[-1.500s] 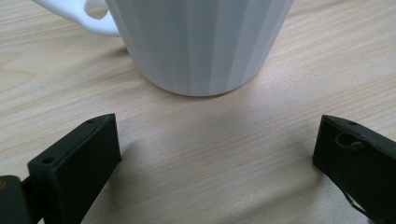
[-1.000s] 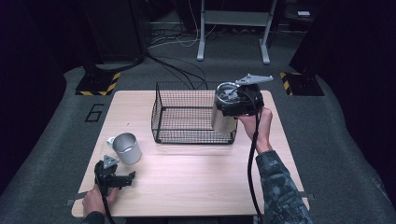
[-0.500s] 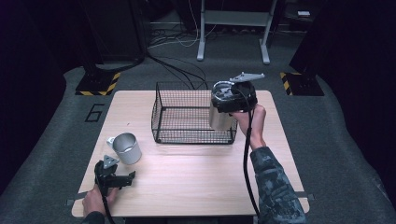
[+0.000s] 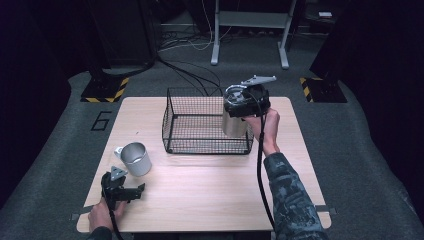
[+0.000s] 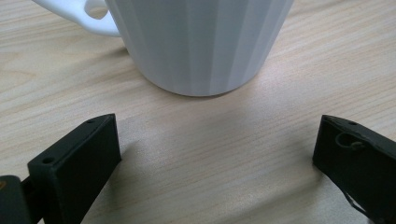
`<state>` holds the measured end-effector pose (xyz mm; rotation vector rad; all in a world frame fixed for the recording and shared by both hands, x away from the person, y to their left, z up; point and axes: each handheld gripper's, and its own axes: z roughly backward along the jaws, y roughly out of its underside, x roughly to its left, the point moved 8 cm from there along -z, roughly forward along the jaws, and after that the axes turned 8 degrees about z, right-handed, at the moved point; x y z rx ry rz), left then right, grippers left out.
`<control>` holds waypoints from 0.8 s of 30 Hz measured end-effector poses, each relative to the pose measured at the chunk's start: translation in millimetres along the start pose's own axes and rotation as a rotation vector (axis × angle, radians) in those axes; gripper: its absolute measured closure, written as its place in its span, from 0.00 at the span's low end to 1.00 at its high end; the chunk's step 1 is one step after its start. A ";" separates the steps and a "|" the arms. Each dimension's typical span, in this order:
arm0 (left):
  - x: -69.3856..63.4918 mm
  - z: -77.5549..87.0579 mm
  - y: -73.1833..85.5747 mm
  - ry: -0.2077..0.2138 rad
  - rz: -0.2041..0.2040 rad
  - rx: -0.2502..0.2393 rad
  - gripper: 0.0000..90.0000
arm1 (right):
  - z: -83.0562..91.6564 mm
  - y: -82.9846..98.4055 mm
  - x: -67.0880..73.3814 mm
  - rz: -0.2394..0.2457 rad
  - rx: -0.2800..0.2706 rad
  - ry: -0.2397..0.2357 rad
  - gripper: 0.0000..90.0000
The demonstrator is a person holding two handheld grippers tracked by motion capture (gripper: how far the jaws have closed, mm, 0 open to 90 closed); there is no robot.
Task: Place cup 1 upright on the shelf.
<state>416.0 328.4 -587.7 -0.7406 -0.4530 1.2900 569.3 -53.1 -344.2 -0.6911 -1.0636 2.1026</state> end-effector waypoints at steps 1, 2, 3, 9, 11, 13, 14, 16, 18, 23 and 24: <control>-0.2 -0.1 0.0 0.002 0.001 0.000 0.01 | -2.0 -0.2 -0.4 -0.004 0.003 0.004 0.04; 0.0 0.0 0.0 0.000 0.000 0.000 0.01 | -3.7 -0.1 -1.2 0.003 0.003 0.003 0.04; 0.0 0.0 0.0 0.000 0.000 0.000 0.01 | -7.6 1.0 -1.9 -0.006 0.009 0.006 0.04; -0.1 0.0 0.0 0.000 0.000 0.000 0.01 | -18.0 4.6 -5.4 -0.007 0.027 0.019 0.04; -0.2 -0.1 0.0 0.002 0.001 0.000 0.01 | -21.2 5.7 -5.0 -0.010 0.030 0.019 0.04; -0.1 -0.1 0.0 0.002 0.000 0.000 0.01 | -24.7 6.6 -4.5 -0.006 0.035 0.022 0.04; 0.0 0.0 0.0 0.000 0.000 -0.001 0.01 | -26.6 7.2 -4.2 -0.002 0.039 0.022 0.04; -0.2 -0.1 0.0 0.002 0.002 -0.001 0.01 | -31.5 8.5 -3.3 -0.001 0.042 0.020 0.04; 0.0 0.0 0.0 0.000 -0.001 0.000 0.01 | -35.4 10.3 -2.3 0.002 0.047 0.021 0.04; -0.3 -0.2 0.0 0.002 0.002 -0.001 0.01 | -44.0 15.7 0.6 -0.010 0.064 0.019 0.04; -0.1 -0.1 0.0 0.001 0.001 -0.001 0.01 | -46.5 17.5 0.1 -0.002 0.066 0.020 0.04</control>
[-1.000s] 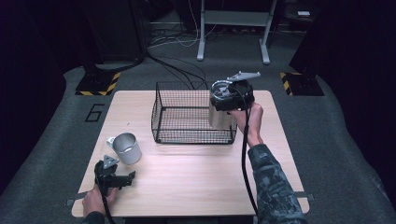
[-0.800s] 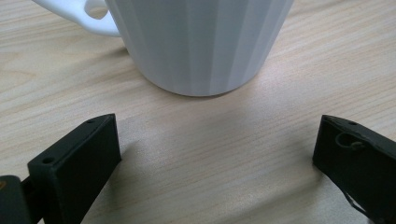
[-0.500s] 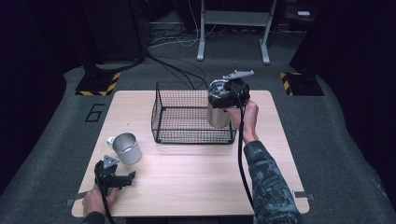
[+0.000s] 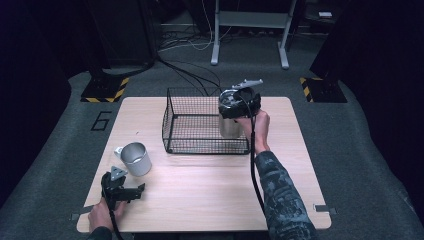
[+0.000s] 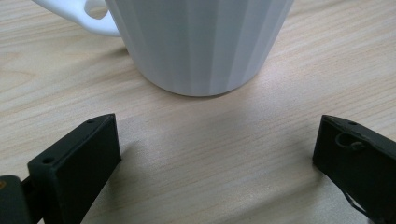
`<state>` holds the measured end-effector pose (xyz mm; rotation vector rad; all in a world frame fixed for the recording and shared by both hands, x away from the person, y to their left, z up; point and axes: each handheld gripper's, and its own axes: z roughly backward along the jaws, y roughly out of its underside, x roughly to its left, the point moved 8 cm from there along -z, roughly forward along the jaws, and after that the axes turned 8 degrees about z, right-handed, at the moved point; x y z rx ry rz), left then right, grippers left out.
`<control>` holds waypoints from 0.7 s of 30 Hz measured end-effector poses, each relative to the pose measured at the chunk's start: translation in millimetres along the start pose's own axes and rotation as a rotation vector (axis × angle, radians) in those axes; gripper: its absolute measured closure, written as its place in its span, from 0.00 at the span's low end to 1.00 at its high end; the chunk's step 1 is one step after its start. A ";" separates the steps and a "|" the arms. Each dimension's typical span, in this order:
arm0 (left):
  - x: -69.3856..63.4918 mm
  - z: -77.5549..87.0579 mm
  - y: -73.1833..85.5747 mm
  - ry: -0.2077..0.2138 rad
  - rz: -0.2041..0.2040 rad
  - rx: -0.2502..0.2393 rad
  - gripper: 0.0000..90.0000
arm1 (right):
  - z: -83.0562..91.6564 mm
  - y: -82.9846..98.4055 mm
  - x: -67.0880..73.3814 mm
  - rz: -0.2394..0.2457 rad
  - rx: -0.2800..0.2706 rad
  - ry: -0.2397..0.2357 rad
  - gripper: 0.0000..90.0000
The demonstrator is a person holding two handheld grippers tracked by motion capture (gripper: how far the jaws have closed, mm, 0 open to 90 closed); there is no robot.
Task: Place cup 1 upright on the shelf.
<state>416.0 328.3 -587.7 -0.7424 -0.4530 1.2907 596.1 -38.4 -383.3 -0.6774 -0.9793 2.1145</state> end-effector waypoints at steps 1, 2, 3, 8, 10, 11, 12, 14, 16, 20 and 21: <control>0.0 0.0 0.0 0.000 -0.001 0.000 0.01 | -2.1 1.1 0.0 0.000 0.005 0.000 0.04; 0.0 0.1 0.0 0.000 -0.001 0.000 0.01 | -3.4 2.2 0.5 -0.006 0.011 0.001 0.04; 0.0 0.0 0.0 0.000 -0.001 0.001 0.01 | -5.5 3.7 1.1 -0.024 0.018 0.009 0.04; -0.1 0.0 0.1 0.002 0.000 0.001 0.01 | -12.7 11.0 -0.3 -0.041 0.036 0.005 0.04; 0.1 0.1 0.1 0.000 -0.001 0.001 0.01 | -16.1 14.5 -0.3 -0.036 0.042 0.005 0.04; 0.0 0.0 0.1 0.001 -0.001 0.001 0.01 | -18.1 15.9 0.2 -0.032 0.043 0.002 0.04; 0.0 0.0 0.0 0.000 0.000 0.000 0.01 | -19.7 17.6 1.0 -0.026 0.051 0.003 0.04; 0.0 0.0 0.0 0.000 -0.001 0.001 0.01 | -22.6 19.9 1.9 -0.025 0.060 0.005 0.04; -0.1 0.0 0.1 0.002 0.000 0.001 0.01 | -26.0 23.0 2.3 -0.035 0.065 0.001 0.04; 0.0 0.0 0.1 0.001 -0.001 0.001 0.01 | -30.9 27.2 4.2 -0.036 0.075 0.002 0.03; -0.1 0.0 0.1 0.002 0.000 0.001 0.01 | -32.3 28.3 4.9 -0.036 0.074 0.003 0.03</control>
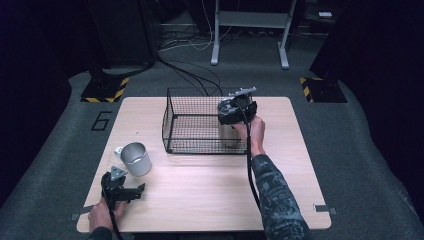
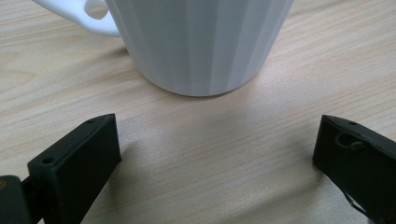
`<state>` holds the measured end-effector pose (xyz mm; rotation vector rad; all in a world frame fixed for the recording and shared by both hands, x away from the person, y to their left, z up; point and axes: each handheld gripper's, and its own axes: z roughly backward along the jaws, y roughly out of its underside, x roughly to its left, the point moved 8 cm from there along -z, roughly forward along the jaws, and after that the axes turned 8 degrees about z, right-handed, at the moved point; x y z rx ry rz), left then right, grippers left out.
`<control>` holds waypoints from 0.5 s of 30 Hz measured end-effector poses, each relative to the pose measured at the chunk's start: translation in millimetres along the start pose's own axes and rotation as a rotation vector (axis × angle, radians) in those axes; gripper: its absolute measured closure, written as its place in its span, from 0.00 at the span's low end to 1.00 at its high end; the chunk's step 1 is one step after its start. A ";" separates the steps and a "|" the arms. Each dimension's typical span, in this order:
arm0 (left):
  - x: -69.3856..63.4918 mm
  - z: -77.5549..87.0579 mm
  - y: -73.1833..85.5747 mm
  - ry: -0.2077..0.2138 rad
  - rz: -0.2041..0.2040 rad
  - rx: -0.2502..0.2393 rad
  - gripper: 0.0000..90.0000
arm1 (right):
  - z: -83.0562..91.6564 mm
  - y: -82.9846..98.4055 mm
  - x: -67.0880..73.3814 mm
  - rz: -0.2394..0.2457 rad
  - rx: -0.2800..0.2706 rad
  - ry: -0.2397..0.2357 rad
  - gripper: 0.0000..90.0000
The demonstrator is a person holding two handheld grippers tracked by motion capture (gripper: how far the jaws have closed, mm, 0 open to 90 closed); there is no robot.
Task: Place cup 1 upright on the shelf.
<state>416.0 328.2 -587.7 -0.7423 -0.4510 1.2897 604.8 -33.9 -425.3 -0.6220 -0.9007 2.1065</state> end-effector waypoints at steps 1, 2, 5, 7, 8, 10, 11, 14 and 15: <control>0.1 0.0 0.0 -0.001 -0.001 -0.001 0.01 | -1.1 0.2 -0.2 0.005 -0.004 0.005 0.03; 0.0 0.0 0.0 0.000 0.000 0.000 0.01 | -2.5 1.3 0.8 -0.001 -0.001 0.002 0.03; 0.1 0.0 0.0 -0.001 0.000 -0.001 0.01 | -7.4 4.7 1.7 -0.011 0.013 0.001 0.03; 0.2 0.1 0.0 -0.002 -0.001 0.000 0.01 | -8.2 5.0 2.0 -0.017 0.011 0.001 0.03; -0.1 0.0 0.0 0.000 0.002 -0.001 0.01 | -9.2 5.6 1.8 -0.014 0.012 0.000 0.03; 0.1 0.0 -0.1 -0.002 0.000 -0.001 0.01 | -10.9 6.5 3.0 -0.025 0.015 -0.003 0.03; 0.2 0.1 0.0 -0.002 -0.001 0.000 0.01 | -12.3 6.8 2.7 -0.016 0.012 -0.002 0.03; 0.1 0.0 0.0 -0.002 0.000 -0.001 0.01 | -14.7 8.8 4.0 -0.035 0.018 0.006 0.03; 0.1 0.0 0.0 -0.002 0.001 -0.001 0.01 | -15.2 9.4 4.4 -0.036 0.018 0.002 0.03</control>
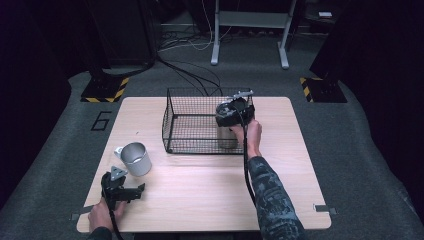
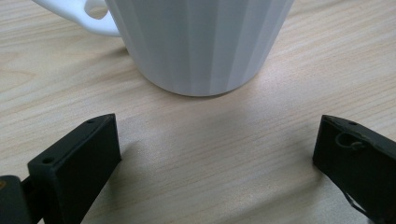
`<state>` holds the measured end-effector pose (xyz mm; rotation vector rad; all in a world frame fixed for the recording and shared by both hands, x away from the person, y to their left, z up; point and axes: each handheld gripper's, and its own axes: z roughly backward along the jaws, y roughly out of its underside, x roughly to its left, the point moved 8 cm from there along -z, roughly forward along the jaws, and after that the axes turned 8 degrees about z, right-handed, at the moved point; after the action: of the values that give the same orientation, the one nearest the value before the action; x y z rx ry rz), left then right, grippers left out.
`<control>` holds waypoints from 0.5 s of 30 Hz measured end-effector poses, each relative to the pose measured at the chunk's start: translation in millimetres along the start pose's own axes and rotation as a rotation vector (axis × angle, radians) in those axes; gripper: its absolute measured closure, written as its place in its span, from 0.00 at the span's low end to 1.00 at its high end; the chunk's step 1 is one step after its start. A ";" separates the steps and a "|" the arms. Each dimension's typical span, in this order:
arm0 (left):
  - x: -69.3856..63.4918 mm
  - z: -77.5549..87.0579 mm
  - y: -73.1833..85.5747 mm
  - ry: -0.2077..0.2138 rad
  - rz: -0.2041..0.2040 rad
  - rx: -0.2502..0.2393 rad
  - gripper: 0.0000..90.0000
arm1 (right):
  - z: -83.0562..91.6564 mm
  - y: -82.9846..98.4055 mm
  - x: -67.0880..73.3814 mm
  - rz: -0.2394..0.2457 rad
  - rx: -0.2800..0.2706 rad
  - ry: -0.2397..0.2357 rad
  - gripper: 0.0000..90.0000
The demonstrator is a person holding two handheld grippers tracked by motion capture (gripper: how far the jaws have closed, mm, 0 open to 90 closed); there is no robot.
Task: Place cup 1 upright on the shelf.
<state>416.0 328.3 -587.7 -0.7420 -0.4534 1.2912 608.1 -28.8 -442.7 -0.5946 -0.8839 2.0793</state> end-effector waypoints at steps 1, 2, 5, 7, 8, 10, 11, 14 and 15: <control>-0.1 -0.1 0.0 0.002 0.000 0.001 0.01 | -1.1 0.9 0.0 -0.006 -0.002 0.005 0.03; 0.1 0.0 0.0 0.000 -0.002 0.000 0.01 | -1.2 1.6 -0.2 -0.007 0.000 0.007 0.03; 0.1 0.0 0.0 0.000 -0.002 0.001 0.01 | -1.5 1.4 -1.6 -0.001 -0.010 0.010 0.03; 0.2 0.0 0.0 0.000 -0.002 0.001 0.01 | -0.5 2.5 -1.1 -0.012 -0.011 0.009 0.03; 0.1 0.0 0.0 0.000 -0.001 0.000 0.01 | -0.8 3.4 -1.3 -0.012 -0.014 0.009 0.03; 0.1 -0.1 -0.1 0.001 -0.002 0.000 0.01 | -0.4 4.9 -2.3 -0.015 -0.018 0.008 0.03; 0.0 0.0 0.0 0.000 0.000 0.000 0.01 | 0.6 6.1 -2.4 -0.027 -0.014 0.009 0.03; 0.1 0.1 0.0 0.000 -0.002 0.001 0.01 | 1.8 8.0 -2.8 -0.014 -0.008 0.009 0.03; 0.0 0.0 0.0 0.000 0.000 0.000 0.01 | 2.4 8.5 -1.8 -0.024 -0.004 0.010 0.03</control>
<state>416.0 328.3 -587.7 -0.7420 -0.4534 1.2907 603.6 -35.0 -447.4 -0.5931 -0.8855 2.0523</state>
